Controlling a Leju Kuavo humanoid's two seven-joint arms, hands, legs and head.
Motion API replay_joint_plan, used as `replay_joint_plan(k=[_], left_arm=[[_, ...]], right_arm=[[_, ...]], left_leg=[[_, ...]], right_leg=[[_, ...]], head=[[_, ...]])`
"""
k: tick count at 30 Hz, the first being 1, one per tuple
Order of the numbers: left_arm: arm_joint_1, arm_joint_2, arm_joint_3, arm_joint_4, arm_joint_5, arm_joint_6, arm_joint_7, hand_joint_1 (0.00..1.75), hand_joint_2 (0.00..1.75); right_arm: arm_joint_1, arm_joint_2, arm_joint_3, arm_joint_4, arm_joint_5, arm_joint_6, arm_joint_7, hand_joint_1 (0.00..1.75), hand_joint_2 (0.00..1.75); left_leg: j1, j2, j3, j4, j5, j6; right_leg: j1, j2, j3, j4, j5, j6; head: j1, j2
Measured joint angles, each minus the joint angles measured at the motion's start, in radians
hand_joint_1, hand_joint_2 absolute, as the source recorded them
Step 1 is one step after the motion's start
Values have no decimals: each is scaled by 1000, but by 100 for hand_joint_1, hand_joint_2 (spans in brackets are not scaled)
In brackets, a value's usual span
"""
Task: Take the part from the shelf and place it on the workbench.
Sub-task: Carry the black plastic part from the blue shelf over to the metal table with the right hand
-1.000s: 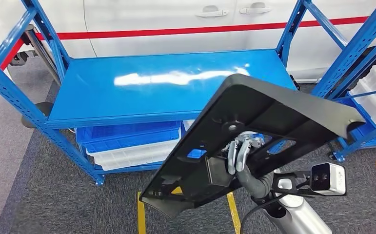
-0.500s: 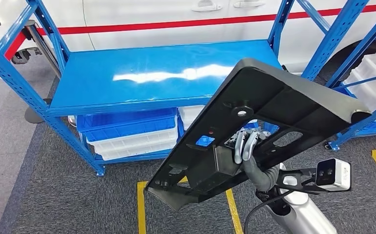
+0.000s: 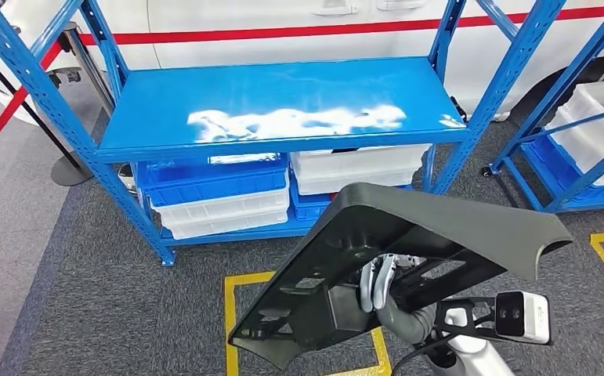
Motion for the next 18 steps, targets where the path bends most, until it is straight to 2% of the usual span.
replay_joint_plan(k=[1, 2, 3, 4, 5, 6, 7, 9, 10, 11, 13, 15, 17, 18], left_arm=[[1, -1, 0, 0, 2, 3, 1, 0, 175], [2, -2, 1, 0, 4, 5, 2, 0, 175], [2, -2, 1, 0, 5, 6, 4, 0, 175], [3, -2, 1, 0, 6, 6, 5, 0, 175], [4, -2, 1, 0, 7, 6, 7, 0, 175], [5, -3, 1, 0, 7, 6, 8, 0, 175], [7, -4, 1, 0, 7, 6, 8, 0, 175], [8, -6, 1, 0, 7, 5, 9, 0, 175], [8, -8, 1, 0, 7, 4, 9, 0, 175], [8, -8, 1, 0, 7, 4, 9, 0, 175], [8, -9, 1, 0, 6, 3, 9, 0, 175], [8, -9, 1, 0, 4, 2, 10, 0, 175], [8, -10, 1, 0, 0, -1, 10, 0, 175], [8, -10, 1, 0, -2, -3, 10, 0, 175]], right_arm=[[12, 13, -6, -2, 9, 7, 0, 173, 175], [23, 25, -10, -2, 18, 13, 0, 173, 175], [33, 39, -14, -3, 26, 17, 0, 173, 175], [41, 51, -15, -3, 33, 20, 0, 173, 175], [50, 63, -16, -3, 40, 22, 0, 173, 175], [56, 74, -16, -3, 46, 24, 0, 173, 175], [61, 84, -17, -3, 51, 26, 0, 173, 175], [63, 102, -18, -4, 57, 28, 0, 173, 175], [63, 112, -19, -6, 61, 28, 0, 173, 175], [62, 119, -20, -8, 64, 28, 0, 173, 175], [63, 129, -21, -11, 70, 25, 0, 173, 175], [63, 138, -23, -16, 75, 23, 0, 173, 175], [63, 145, -25, -22, 80, 22, 0, 173, 175], [64, 147, -25, -24, 84, 22, 0, 173, 175]], left_leg=[[2, 2, -9, -3, 12, 6], [3, 4, -20, -4, 23, 9], [2, 6, -31, -3, 33, 12], [2, 6, -43, -2, 41, 12], [2, 7, -54, 1, 49, 11], [2, 7, -63, 4, 54, 9], [2, 7, -72, 8, 59, 7], [2, 7, -84, 18, 63, 1], [0, 7, -89, 23, 65, -3], [-1, 6, -92, 26, 67, -8], [-1, 7, -96, 27, 72, -19], [1, 6, -104, 39, 63, -29], [3, 4, -137, 116, 8, -36], [4, 4, -164, 183, -32, -39]], right_leg=[[-1, 3, -14, 30, -28, 6], [-4, 6, -35, 84, -71, 12], [-6, 8, -59, 154, -121, 18], [-8, 8, -77, 221, -159, 22], [-10, 8, -81, 264, -181, 25], [-11, 8, -68, 271, -184, 27], [-12, 8, -30, 231, -169, 27], [-11, 8, 71, 92, -134, 19], [-8, 8, 110, 31, -122, 12], [-5, 9, 127, 2, -119, 3], [0, 9, 127, -10, -116, -13], [-5, 6, 124, -16, -106, -29], [-8, 6, 118, -23, -95, -42], [-7, 8, 113, -23, -91, -45]], head=[[0, 0], [0, 0], [0, 0], [0, 0], [0, 0], [0, 0], [0, 0], [0, 0], [0, 0], [0, 0], [0, 0], [0, 0], [0, 0], [0, 0]])
